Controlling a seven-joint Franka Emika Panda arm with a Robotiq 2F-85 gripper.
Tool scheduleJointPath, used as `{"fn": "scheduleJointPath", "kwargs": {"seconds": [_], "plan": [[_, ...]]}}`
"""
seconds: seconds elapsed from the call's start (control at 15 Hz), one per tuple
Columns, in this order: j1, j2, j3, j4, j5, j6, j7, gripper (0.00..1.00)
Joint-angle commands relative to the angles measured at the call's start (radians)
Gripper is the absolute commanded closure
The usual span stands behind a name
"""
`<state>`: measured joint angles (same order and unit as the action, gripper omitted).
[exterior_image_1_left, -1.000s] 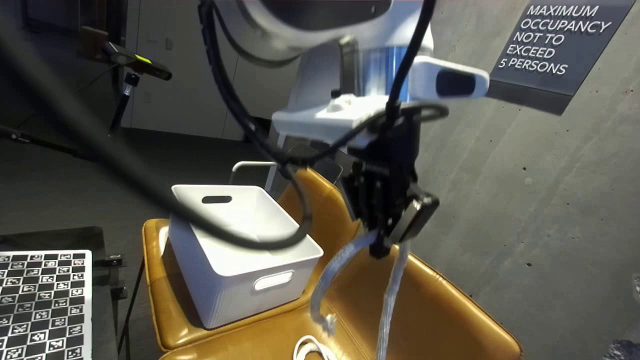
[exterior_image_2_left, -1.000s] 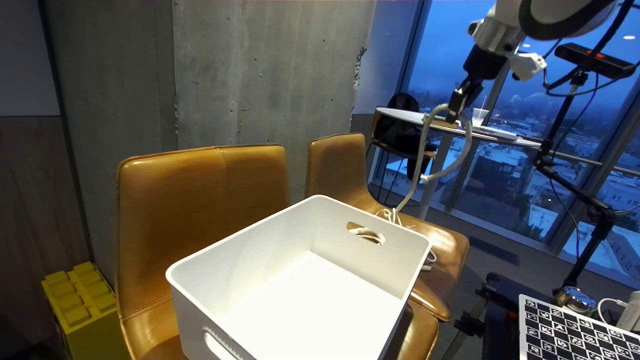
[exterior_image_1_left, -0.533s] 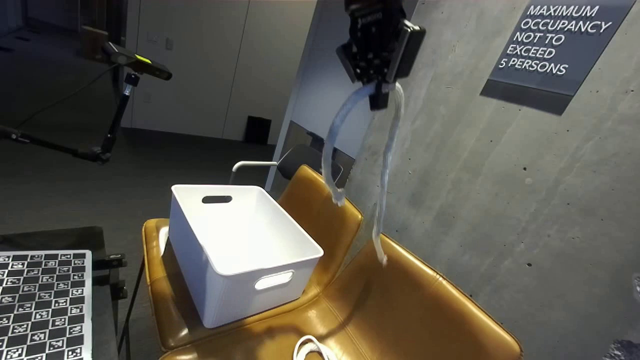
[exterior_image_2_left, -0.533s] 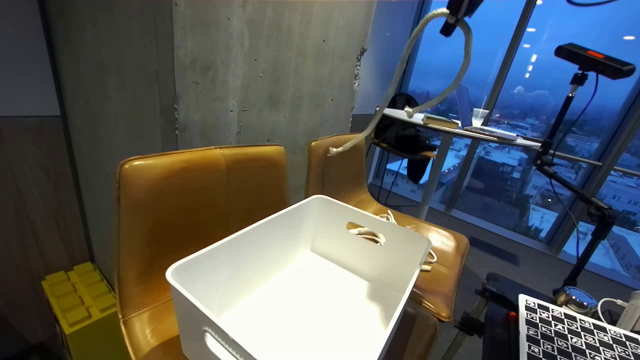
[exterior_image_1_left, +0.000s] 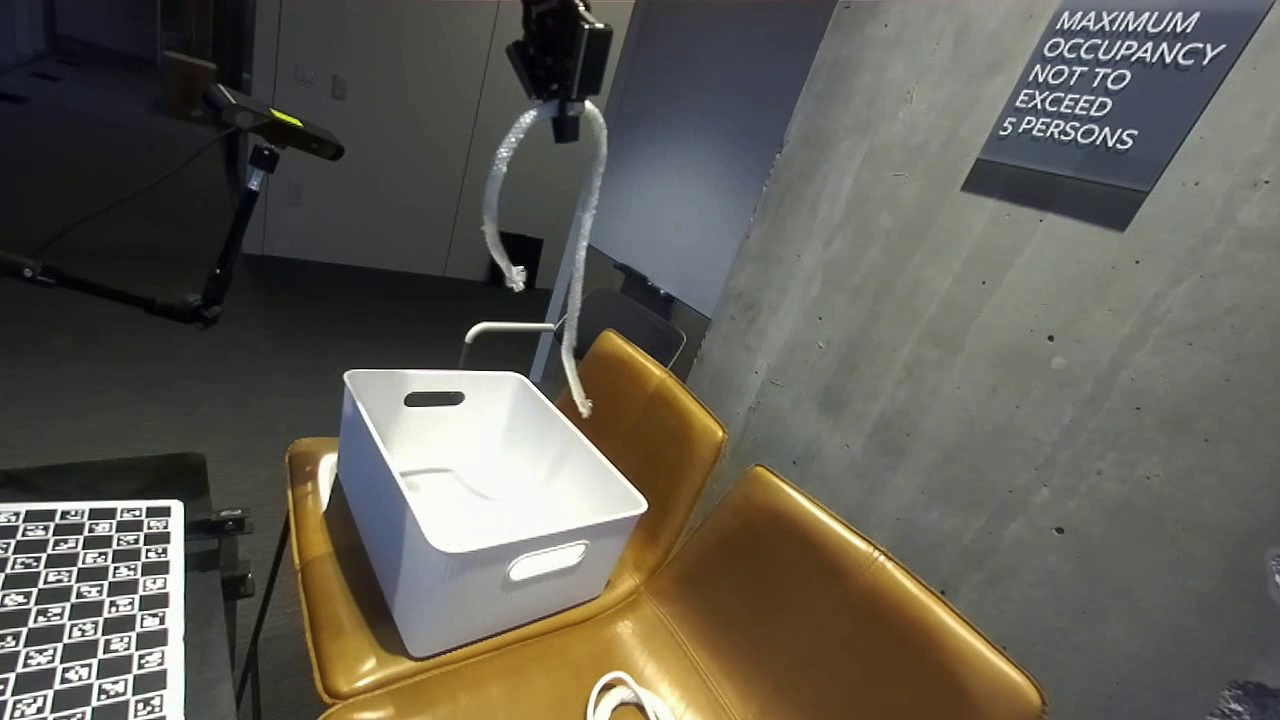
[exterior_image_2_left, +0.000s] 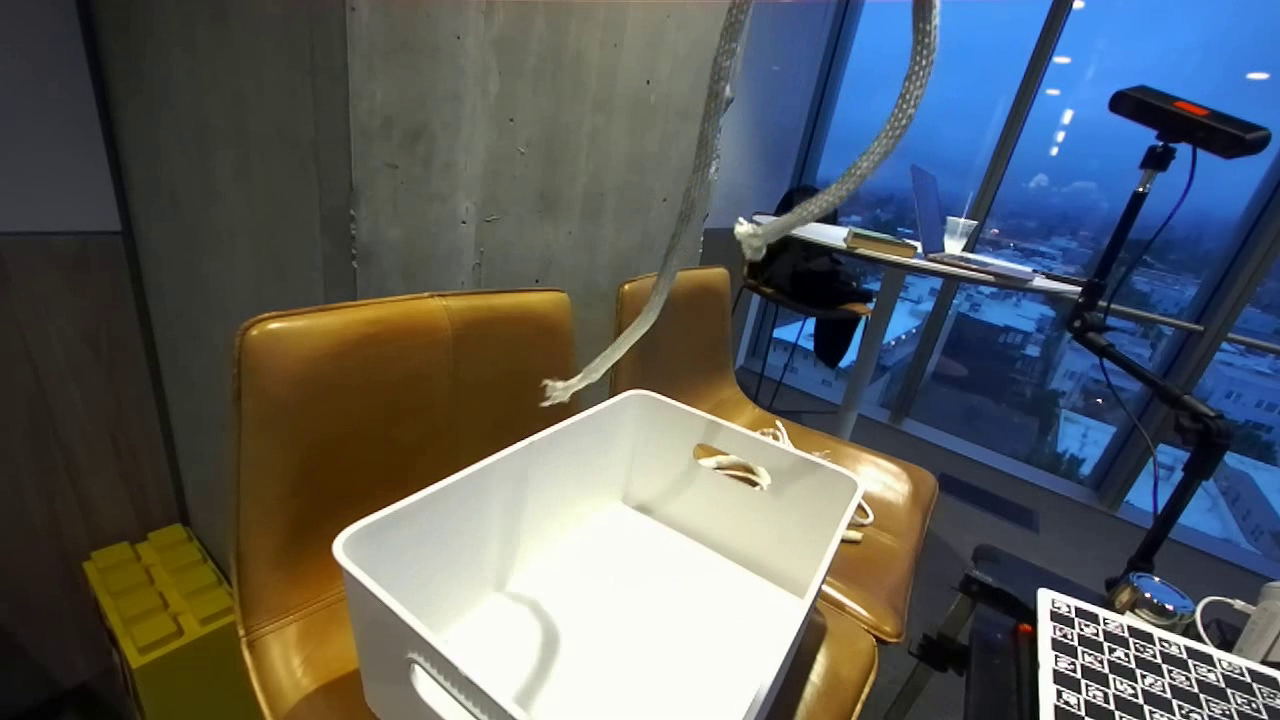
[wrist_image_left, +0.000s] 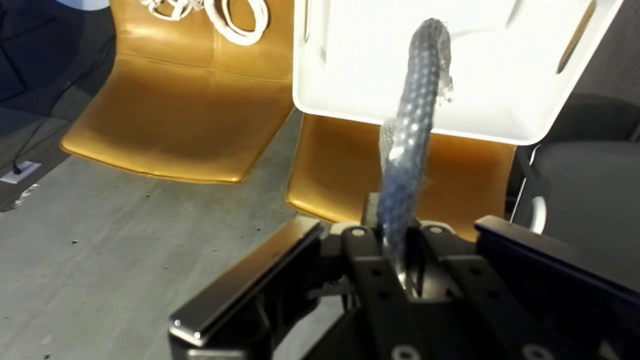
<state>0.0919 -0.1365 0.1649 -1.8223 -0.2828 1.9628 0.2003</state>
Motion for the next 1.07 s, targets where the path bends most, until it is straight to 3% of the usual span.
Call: {"fn": "scheduleJointPath", "kwargs": {"seconds": [0.0,0.4,0.67,1.0], "plan": [[0.046,-0.01,0.051,-0.066,0.008,-0.059,0.104,0.98],[0.071,-0.113,0.07,-0.253,0.024,-0.075,0.189,0.98],[0.044,-0.144,0.037,-0.334,0.024,0.001,0.156,0.98],[0.003,-0.111,0.001,-0.363,0.023,0.191,0.167,0.98]]}}
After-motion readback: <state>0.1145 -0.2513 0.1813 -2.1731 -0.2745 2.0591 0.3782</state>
